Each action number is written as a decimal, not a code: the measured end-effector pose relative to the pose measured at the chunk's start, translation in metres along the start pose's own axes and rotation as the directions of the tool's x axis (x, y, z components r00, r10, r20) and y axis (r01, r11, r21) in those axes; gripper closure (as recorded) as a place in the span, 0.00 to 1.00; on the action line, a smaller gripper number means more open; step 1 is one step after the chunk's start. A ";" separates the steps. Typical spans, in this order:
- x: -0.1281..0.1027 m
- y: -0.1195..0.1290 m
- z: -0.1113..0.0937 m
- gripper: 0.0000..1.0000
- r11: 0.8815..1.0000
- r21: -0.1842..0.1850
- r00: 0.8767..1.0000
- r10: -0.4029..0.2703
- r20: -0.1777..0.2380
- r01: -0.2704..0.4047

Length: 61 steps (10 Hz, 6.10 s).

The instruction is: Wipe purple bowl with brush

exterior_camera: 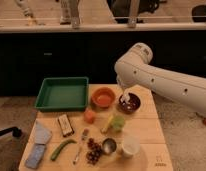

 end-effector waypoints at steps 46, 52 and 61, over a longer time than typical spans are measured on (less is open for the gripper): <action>-0.031 0.033 0.052 1.00 0.997 -0.048 0.987 -0.057 0.153 0.065; -0.019 0.036 0.014 1.00 0.997 -0.051 0.993 -0.056 0.100 0.062; -0.034 0.063 -0.013 1.00 0.996 -0.074 0.997 -0.054 0.059 0.058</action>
